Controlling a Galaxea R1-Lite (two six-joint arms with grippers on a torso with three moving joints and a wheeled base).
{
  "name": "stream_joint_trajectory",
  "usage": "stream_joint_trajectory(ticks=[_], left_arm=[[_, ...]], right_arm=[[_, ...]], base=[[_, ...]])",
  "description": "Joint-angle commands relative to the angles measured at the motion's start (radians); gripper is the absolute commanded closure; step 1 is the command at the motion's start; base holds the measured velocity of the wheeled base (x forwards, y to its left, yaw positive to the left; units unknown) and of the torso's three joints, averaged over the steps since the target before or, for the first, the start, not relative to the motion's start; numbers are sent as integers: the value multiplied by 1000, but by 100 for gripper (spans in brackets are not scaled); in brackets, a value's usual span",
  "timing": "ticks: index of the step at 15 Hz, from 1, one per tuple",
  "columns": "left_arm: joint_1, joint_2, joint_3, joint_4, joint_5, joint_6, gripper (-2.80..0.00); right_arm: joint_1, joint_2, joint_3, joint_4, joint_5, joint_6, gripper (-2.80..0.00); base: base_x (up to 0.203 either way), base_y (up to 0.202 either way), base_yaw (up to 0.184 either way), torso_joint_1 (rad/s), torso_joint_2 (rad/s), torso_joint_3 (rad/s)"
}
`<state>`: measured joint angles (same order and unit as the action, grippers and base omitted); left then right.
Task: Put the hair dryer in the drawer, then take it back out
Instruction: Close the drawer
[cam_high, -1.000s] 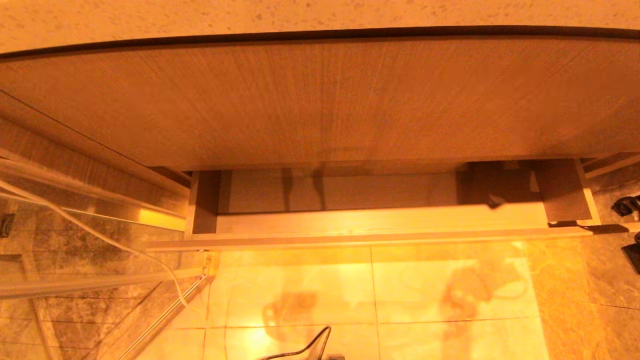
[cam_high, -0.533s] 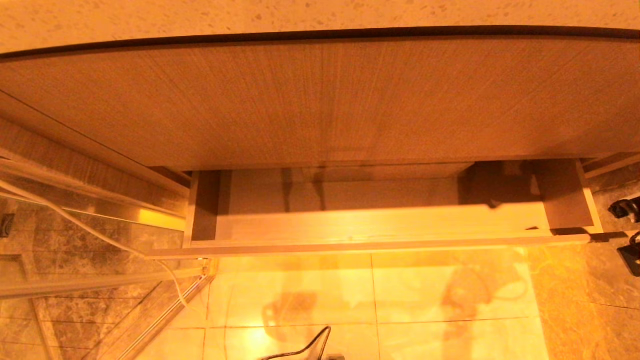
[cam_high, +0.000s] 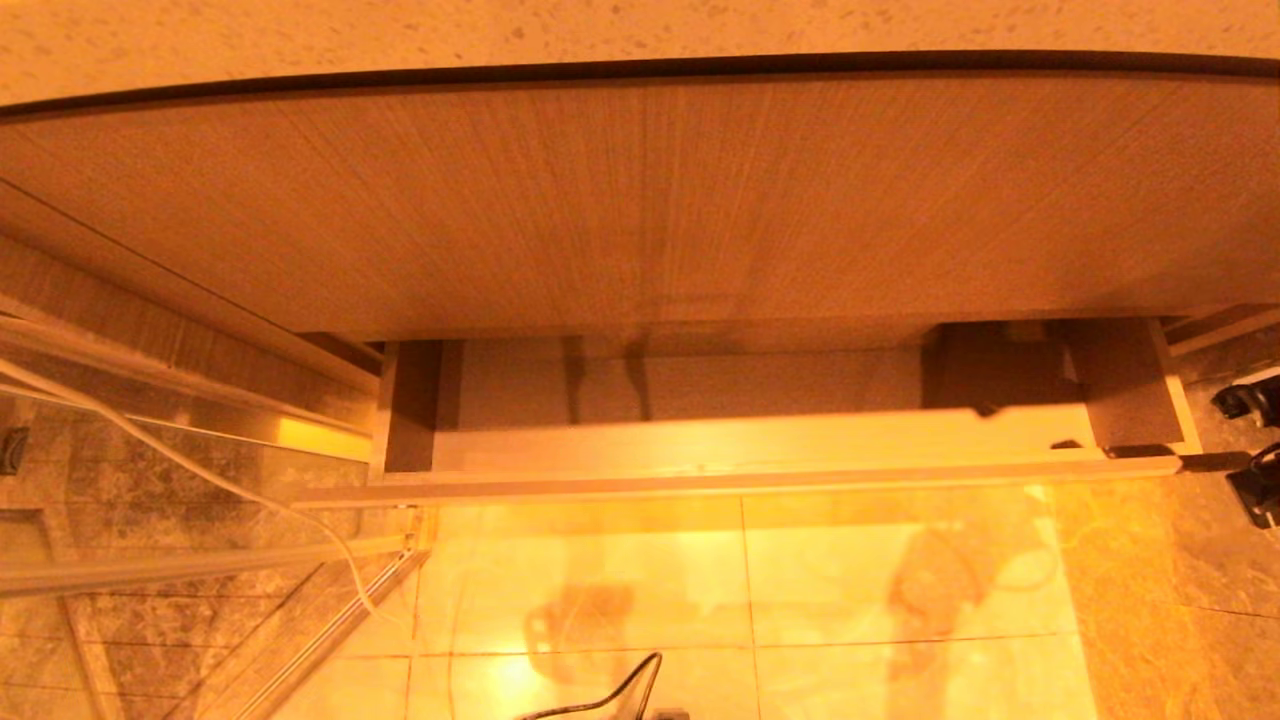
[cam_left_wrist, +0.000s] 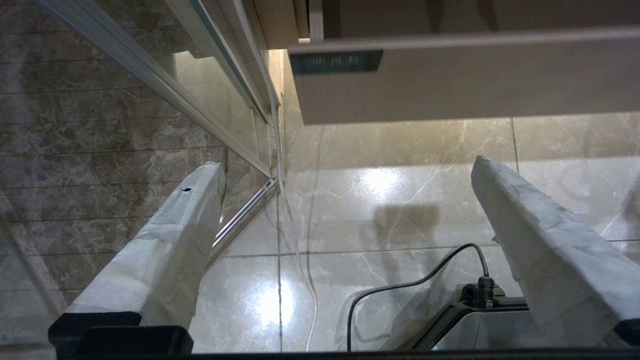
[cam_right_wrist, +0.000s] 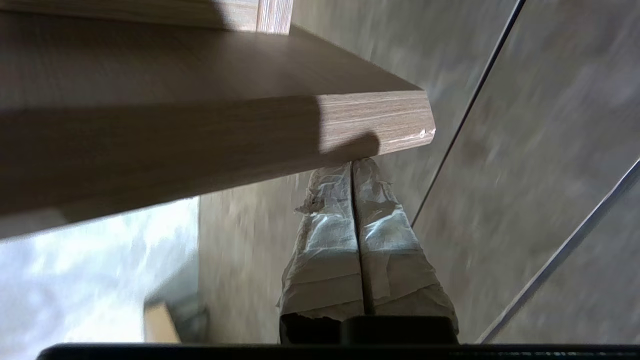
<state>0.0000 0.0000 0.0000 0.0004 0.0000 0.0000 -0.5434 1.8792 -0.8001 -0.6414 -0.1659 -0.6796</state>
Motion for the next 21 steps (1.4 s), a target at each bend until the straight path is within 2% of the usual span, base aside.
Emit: stream_joint_trajectory(ticks=[1, 7, 9, 11, 14, 15, 21], left_arm=[[0, 0, 0, 0, 0, 0, -280], [0, 0, 0, 0, 0, 0, -280], [0, 0, 0, 0, 0, 0, -280], [0, 0, 0, 0, 0, 0, -280], [0, 0, 0, 0, 0, 0, -280], [0, 0, 0, 0, 0, 0, -280], [0, 0, 0, 0, 0, 0, -280]], right_arm=[[5, 13, -17, -11, 1, -3, 0], [63, 43, -94, -251, 0, 30, 0], [66, 38, -111, -285, 2, 28, 0], [62, 11, -116, -265, 15, 16, 0], [14, -74, -99, -75, 127, -64, 0], [9, -90, -88, -37, 138, -76, 0], [10, -182, 43, -6, 139, -98, 0]], base=[[0, 0, 0, 0, 0, 0], [0, 0, 0, 0, 0, 0], [0, 0, 0, 0, 0, 0], [0, 0, 0, 0, 0, 0], [0, 0, 0, 0, 0, 0], [0, 0, 0, 0, 0, 0], [0, 0, 0, 0, 0, 0]])
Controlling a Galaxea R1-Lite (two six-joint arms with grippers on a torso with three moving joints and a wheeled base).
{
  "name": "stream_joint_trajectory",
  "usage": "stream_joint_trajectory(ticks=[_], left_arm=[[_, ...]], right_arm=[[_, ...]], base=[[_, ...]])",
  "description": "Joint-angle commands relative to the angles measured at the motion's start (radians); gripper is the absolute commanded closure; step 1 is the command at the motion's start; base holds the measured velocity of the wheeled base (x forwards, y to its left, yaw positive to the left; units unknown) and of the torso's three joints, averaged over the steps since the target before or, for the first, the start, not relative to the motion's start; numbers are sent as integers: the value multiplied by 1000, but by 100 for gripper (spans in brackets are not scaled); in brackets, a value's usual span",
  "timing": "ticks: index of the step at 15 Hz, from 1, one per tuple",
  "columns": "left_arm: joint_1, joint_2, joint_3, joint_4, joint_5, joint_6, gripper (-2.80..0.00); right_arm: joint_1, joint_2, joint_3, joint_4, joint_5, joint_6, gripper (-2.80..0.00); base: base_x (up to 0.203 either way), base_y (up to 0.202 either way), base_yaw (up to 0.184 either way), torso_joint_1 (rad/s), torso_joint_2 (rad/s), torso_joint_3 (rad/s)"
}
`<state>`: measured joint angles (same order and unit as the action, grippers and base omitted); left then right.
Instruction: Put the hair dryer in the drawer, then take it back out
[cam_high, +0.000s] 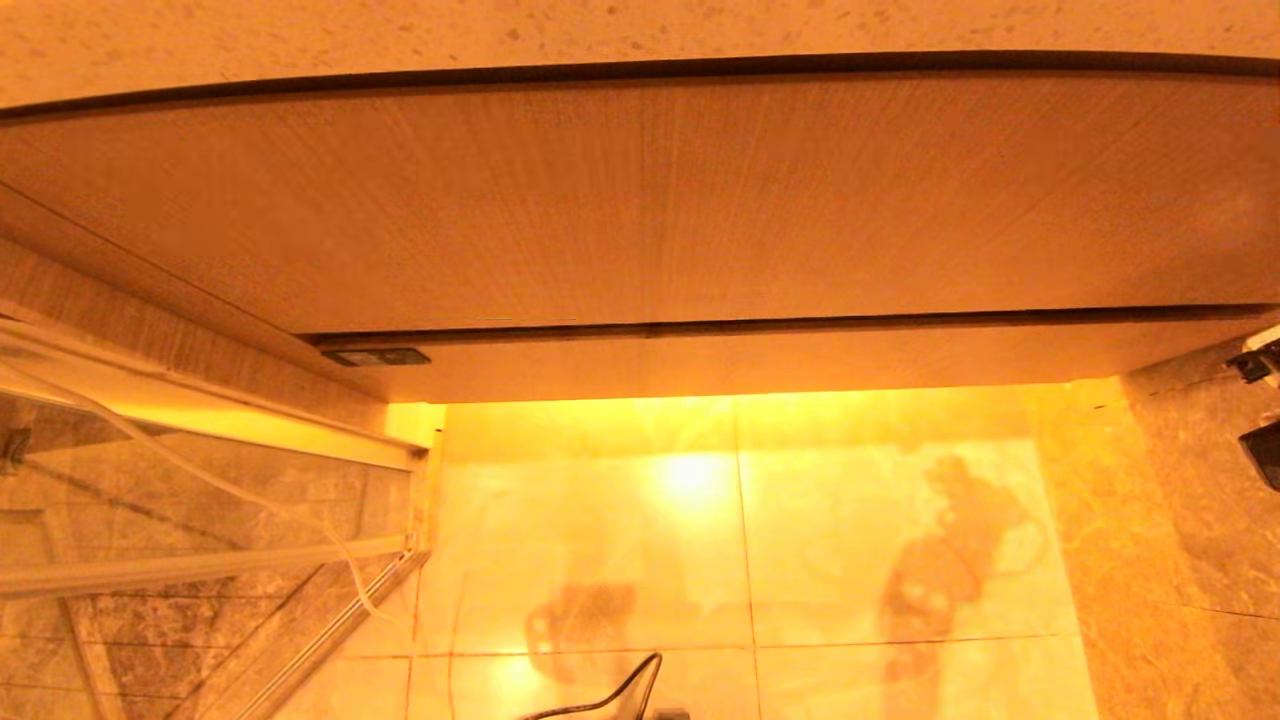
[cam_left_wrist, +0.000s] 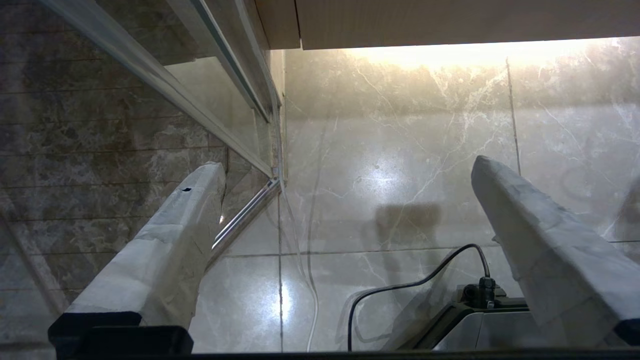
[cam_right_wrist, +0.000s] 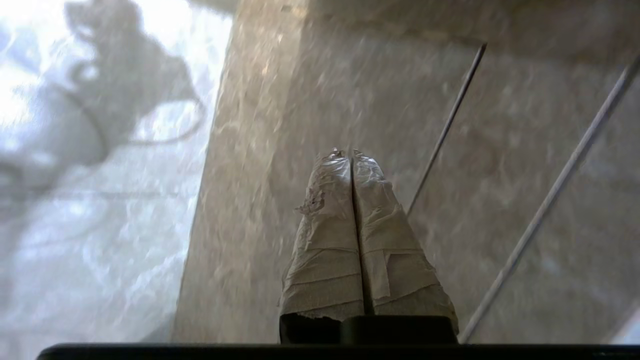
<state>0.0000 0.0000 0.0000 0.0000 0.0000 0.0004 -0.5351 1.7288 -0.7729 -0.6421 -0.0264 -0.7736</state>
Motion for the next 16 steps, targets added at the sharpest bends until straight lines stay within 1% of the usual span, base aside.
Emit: stream_joint_trajectory(ticks=[1, 3, 5, 6, 7, 9, 10, 12, 14, 16], left_arm=[[0, 0, 0, 0, 0, 0, -280], [0, 0, 0, 0, 0, 0, -280], [0, 0, 0, 0, 0, 0, -280], [0, 0, 0, 0, 0, 0, -280], [0, 0, 0, 0, 0, 0, -280], [0, 0, 0, 0, 0, 0, -280], [0, 0, 0, 0, 0, 0, -280], [0, 0, 0, 0, 0, 0, -280], [0, 0, 0, 0, 0, 0, -280], [0, 0, 0, 0, 0, 0, -280]], right_arm=[[5, -62, 27, 27, 1, -6, 0], [11, -152, 33, 132, 3, -4, 0], [52, -260, 30, 265, 4, 28, 0], [102, -328, 41, 324, 2, 76, 0], [190, -406, 75, 376, -4, 153, 0], [378, -585, 204, 432, -29, 323, 0], [452, -682, 270, 459, -39, 386, 0], [575, -887, 385, 540, -55, 460, 0], [656, -1113, 518, 603, -88, 517, 0], [686, -1299, 632, 639, -105, 558, 0]], base=[[0, 0, 0, 0, 0, 0], [0, 0, 0, 0, 0, 0], [0, 0, 0, 0, 0, 0], [0, 0, 0, 0, 0, 0], [0, 0, 0, 0, 0, 0], [0, 0, 0, 0, 0, 0], [0, 0, 0, 0, 0, 0], [0, 0, 0, 0, 0, 0], [0, 0, 0, 0, 0, 0], [0, 0, 0, 0, 0, 0]])
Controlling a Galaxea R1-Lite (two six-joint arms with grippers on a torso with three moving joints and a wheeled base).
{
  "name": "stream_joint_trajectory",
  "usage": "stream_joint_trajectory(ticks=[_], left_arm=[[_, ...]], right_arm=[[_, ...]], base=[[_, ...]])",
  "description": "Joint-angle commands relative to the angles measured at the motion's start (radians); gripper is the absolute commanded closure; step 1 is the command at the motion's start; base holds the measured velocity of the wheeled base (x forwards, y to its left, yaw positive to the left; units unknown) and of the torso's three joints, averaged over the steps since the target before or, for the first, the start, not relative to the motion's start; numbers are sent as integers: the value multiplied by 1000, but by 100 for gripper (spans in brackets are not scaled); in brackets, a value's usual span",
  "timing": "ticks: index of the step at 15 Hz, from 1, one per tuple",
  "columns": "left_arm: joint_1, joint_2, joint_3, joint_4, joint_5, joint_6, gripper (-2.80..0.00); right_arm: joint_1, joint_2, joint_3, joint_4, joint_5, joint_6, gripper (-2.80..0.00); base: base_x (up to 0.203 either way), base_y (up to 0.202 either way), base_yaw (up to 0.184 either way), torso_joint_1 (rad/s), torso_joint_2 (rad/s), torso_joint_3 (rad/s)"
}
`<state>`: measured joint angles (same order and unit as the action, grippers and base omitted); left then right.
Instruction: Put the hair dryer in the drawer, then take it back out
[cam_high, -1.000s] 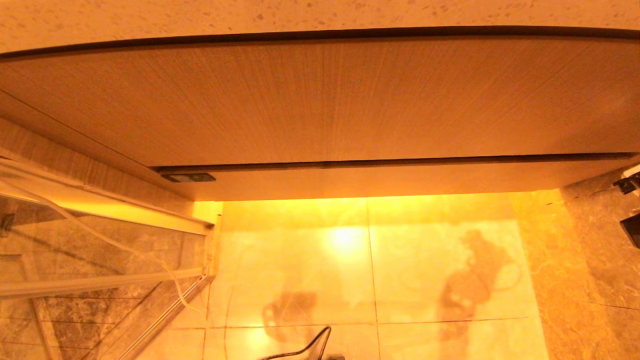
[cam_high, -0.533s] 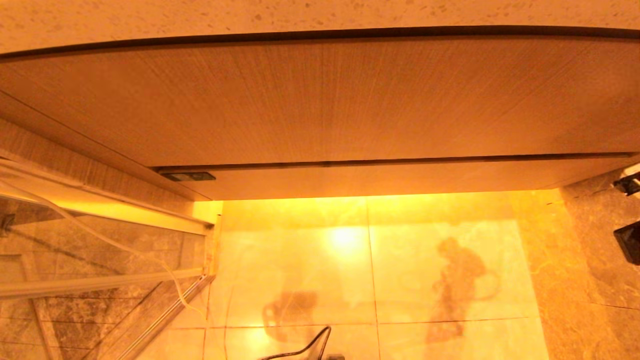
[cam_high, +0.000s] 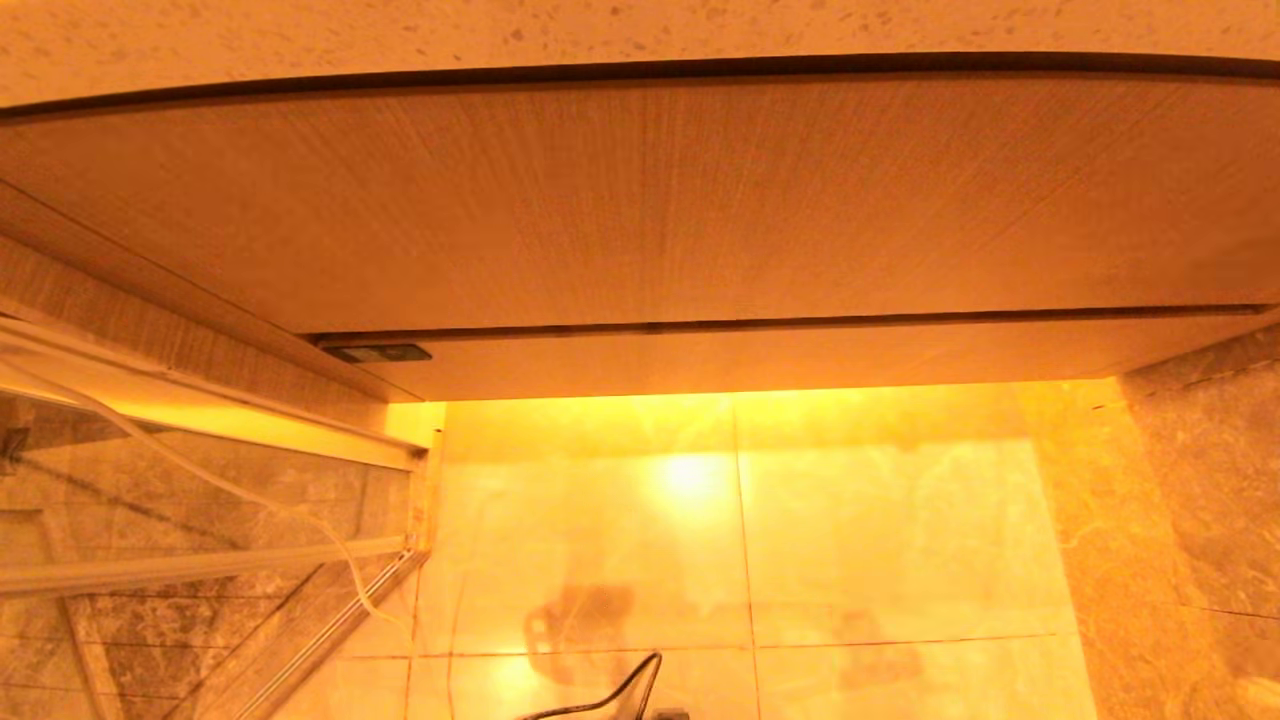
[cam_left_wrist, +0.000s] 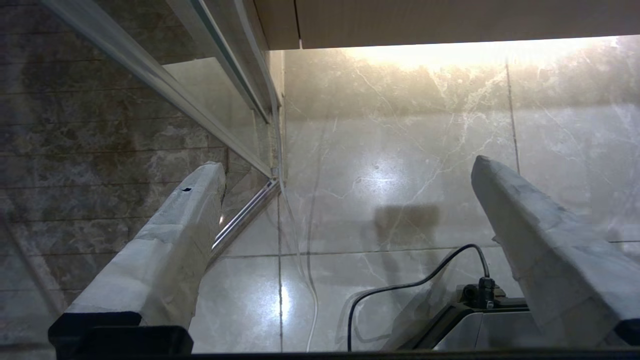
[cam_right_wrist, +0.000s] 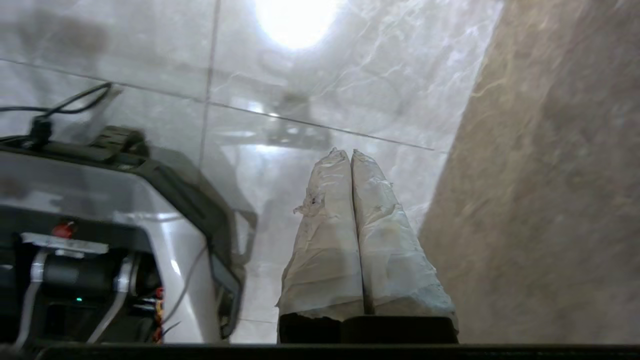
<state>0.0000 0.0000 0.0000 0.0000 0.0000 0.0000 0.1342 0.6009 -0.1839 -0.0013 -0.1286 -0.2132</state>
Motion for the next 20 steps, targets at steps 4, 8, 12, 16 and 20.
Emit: stream_joint_trajectory(ticks=[4, 8, 12, 16, 20], left_arm=[[0, 0, 0, 0, 0, 0, -280], [0, 0, 0, 0, 0, 0, -280], [0, 0, 0, 0, 0, 0, -280], [0, 0, 0, 0, 0, 0, -280], [0, 0, 0, 0, 0, 0, -280]], right_arm=[[-7, -305, 164, -11, 112, 43, 0], [-75, -298, 174, -26, 129, 39, 0], [-155, -392, 177, -30, 135, 27, 0], [-133, -598, 183, -59, 134, 32, 0], [-131, -601, 180, -34, 136, 6, 0]], base=[[0, 0, 0, 0, 0, 0], [0, 0, 0, 0, 0, 0], [0, 0, 0, 0, 0, 0], [0, 0, 0, 0, 0, 0], [0, 0, 0, 0, 0, 0]])
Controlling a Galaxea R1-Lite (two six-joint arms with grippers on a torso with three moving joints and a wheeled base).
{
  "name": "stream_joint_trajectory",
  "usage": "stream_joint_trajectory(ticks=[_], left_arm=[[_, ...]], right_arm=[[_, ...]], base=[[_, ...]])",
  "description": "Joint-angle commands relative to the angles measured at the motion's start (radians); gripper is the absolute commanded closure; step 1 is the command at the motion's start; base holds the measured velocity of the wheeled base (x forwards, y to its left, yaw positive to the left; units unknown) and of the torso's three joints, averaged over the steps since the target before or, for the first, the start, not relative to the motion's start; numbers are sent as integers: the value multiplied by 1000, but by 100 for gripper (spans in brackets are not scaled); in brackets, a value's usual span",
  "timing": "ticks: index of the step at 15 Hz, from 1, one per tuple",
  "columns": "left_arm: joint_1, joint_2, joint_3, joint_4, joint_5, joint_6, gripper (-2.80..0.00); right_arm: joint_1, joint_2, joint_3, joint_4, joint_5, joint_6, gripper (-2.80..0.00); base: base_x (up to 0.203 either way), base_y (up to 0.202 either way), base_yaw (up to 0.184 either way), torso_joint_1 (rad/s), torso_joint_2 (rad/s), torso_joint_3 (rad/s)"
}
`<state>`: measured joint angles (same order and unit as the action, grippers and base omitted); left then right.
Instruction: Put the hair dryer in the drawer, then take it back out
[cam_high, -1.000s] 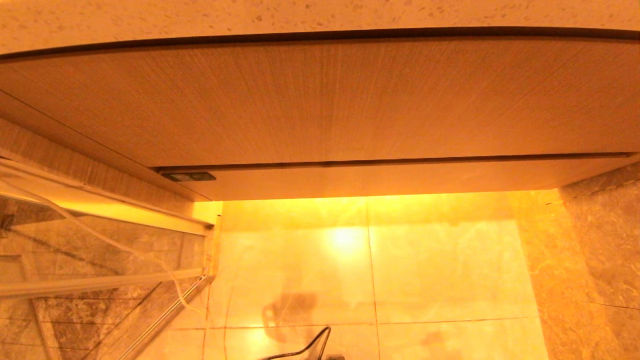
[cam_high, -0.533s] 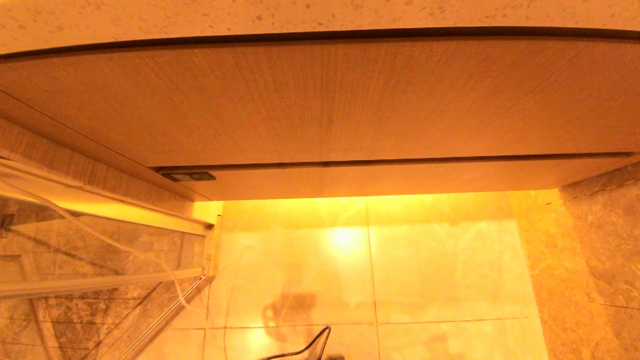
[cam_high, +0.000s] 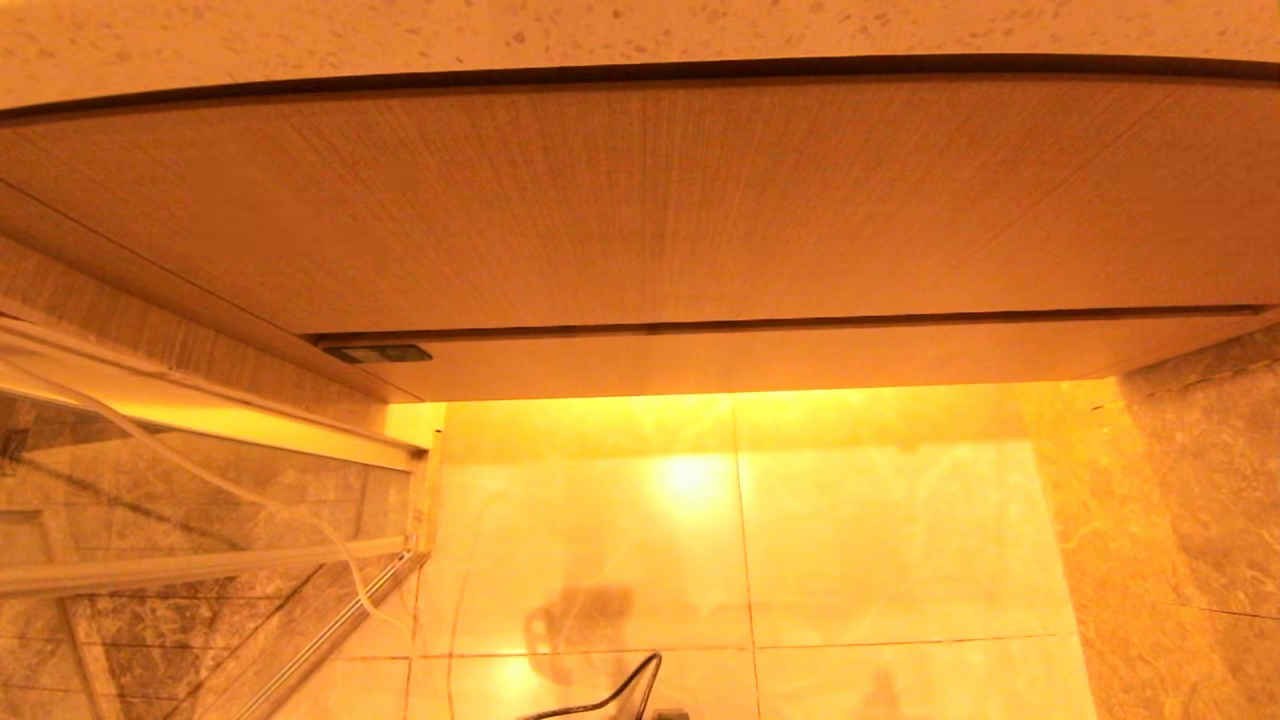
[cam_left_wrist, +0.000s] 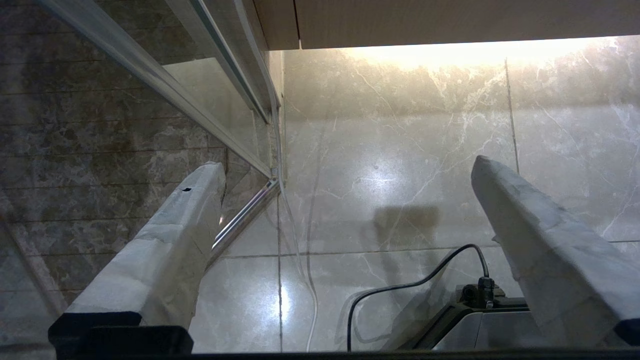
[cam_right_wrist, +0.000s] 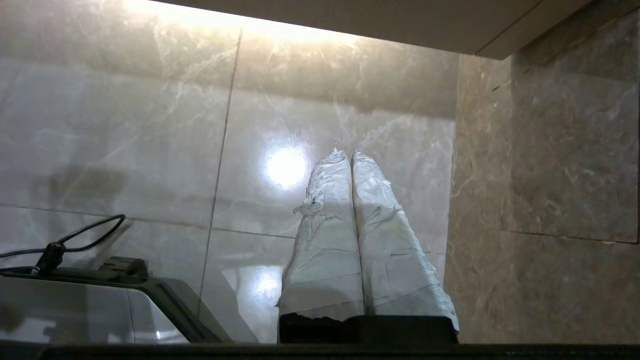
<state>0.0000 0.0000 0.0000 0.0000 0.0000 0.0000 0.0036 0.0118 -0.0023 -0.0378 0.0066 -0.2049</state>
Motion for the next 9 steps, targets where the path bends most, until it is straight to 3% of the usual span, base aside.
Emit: stream_joint_trajectory(ticks=[1, 4, 9], left_arm=[[0, 0, 0, 0, 0, 0, -280], [0, 0, 0, 0, 0, 0, -280], [0, 0, 0, 0, 0, 0, -280]], right_arm=[[0, -12, 4, -27, 0, 2, 0], [-1, -12, 1, -21, 0, 69, 0], [-1, -12, 4, -29, -5, 95, 0]], base=[[0, 0, 0, 0, 0, 0], [0, 0, 0, 0, 0, 0], [0, 0, 0, 0, 0, 0]])
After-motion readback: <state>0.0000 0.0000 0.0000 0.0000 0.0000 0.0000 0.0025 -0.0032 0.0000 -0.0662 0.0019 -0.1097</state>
